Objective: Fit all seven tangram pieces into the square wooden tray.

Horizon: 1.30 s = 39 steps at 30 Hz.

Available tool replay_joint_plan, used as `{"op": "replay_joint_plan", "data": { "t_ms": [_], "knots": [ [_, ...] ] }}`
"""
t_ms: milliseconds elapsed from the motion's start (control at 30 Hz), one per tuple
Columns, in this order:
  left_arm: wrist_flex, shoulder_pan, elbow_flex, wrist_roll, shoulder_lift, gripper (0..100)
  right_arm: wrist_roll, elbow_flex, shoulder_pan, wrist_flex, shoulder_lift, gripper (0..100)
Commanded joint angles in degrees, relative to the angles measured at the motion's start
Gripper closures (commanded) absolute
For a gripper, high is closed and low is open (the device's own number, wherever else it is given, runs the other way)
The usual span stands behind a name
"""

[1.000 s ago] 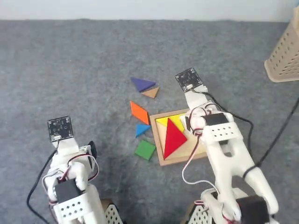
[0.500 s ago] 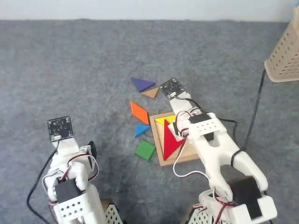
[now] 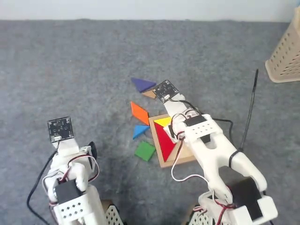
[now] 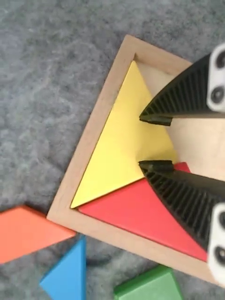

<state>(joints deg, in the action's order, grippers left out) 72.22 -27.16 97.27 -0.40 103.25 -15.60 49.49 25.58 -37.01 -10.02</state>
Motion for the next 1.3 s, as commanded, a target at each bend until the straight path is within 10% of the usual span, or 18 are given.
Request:
{"op": "replay_joint_plan", "data": {
  "t_ms": [0, 600, 1267],
  "knots": [
    [0.2, -0.3, -0.7, -0.4, 1.1, 78, 0.2, -1.7, 1.3, 0.4, 0.6, 87.6],
    [0.2, -0.3, -0.7, -0.4, 1.1, 78, 0.6, -0.9, -15.6, -8.6, -10.5, 83.1],
    [0.2, -0.3, -0.7, -0.4, 1.1, 78, 0.7, 2.2, -16.4, -3.5, -2.5, 80.1]
  ]
}}
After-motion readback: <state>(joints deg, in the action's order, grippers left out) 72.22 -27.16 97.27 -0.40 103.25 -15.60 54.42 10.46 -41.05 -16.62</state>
